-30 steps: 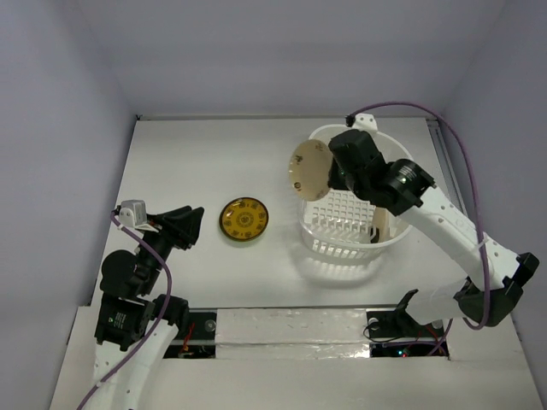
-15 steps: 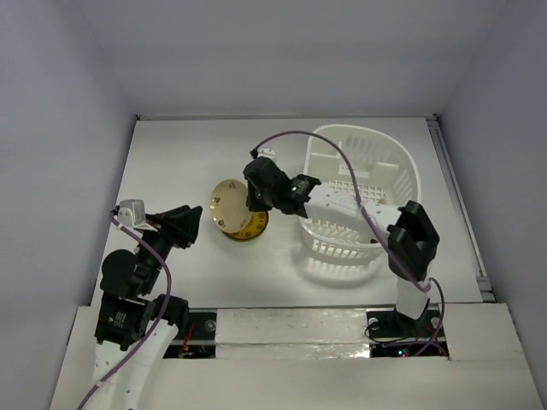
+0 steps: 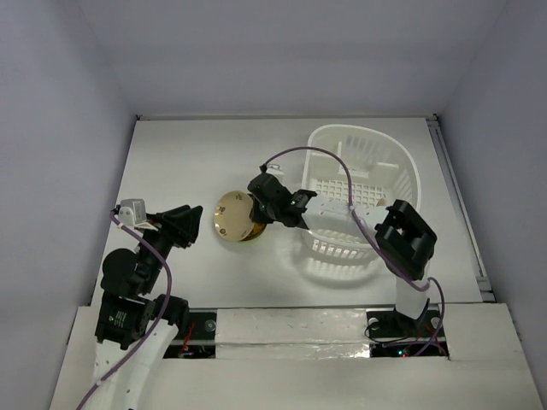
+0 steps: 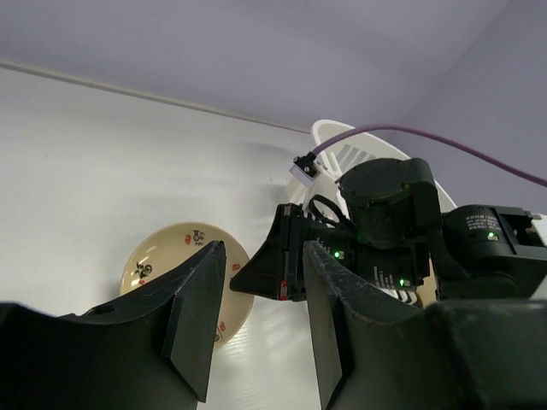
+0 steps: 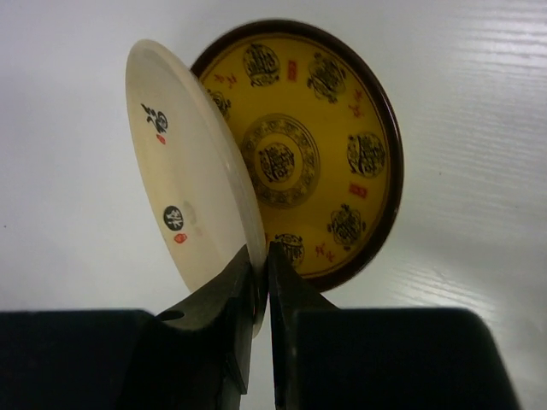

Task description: Unload the plates from the dish rack

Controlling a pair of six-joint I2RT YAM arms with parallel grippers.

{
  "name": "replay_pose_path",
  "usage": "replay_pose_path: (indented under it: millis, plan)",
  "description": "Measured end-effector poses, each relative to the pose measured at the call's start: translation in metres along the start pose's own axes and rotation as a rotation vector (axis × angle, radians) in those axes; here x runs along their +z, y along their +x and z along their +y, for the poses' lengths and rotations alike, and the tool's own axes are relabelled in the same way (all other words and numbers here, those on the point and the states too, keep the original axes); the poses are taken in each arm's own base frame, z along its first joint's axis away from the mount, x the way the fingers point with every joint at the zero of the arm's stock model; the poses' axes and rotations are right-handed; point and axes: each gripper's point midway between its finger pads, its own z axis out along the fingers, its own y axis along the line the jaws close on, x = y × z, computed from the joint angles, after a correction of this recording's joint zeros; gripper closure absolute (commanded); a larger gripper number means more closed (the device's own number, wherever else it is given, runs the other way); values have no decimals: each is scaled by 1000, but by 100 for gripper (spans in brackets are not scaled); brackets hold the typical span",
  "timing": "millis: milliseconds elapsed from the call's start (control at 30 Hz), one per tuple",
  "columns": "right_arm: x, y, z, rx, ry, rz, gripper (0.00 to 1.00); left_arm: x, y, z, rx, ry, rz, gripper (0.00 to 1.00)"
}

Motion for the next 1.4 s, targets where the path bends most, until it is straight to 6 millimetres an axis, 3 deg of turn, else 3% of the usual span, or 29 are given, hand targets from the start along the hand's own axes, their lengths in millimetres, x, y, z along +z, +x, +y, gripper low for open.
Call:
replay_pose_path:
  millis: [33, 200, 367, 500, 567, 600, 633, 667, 733, 867, 967, 1033, 1100, 1133, 1167, 1267, 1400]
  plan:
    - [1, 3, -2, 15, -1, 0, 77, 0, 0, 0, 0, 0, 0, 62]
    - [0, 14, -17, 32, 34, 14, 59, 0, 0, 0, 0, 0, 1, 62]
    - [-8, 10, -19, 22, 61, -2, 34, 0, 0, 0, 0, 0, 1, 62]
    - [-25, -7, -14, 7, 72, -38, 28, 0, 0, 0, 0, 0, 1, 62]
    - [-38, -18, -10, 3, 67, -65, 42, 0, 0, 0, 0, 0, 1, 62]
    - [-45, -24, -10, 5, 67, -81, 55, 0, 0, 0, 0, 0, 1, 62]
    - [-56, -31, -10, 2, 71, -104, 85, 0, 0, 0, 0, 0, 1, 62]
    - [-65, -38, -12, -2, 81, -125, 96, 0, 0, 0, 0, 1, 1, 62]
    - [-91, -53, -23, 11, 128, -182, 100, 0, 0, -1, 0, 3, 2, 62]
    - [-153, -85, -60, 49, 268, -283, 100, 0, 1, -2, 0, 10, 5, 62]
    - [-195, -98, -109, 95, 419, -320, 99, -1, 1, -3, 0, 15, 4, 62]
    - [-217, -98, -147, 119, 538, -315, 77, -2, 0, -4, 1, 19, 0, 62]
    - [-231, -96, -183, 137, 644, -297, 58, -3, -2, -5, 2, 23, -8, 62]
    - [-237, -92, -201, 139, 698, -275, 42, -4, -2, -5, 2, 25, -10, 62]
    - [-242, -88, -216, 139, 744, -253, 37, -4, -3, -5, 2, 26, -12, 62]
    - [-252, -78, -252, 131, 863, -179, 31, -4, -3, -5, 2, 27, -13, 62]
    - [-255, -71, -270, 99, 923, -103, 34, -4, -3, -6, 3, 28, -14, 62]
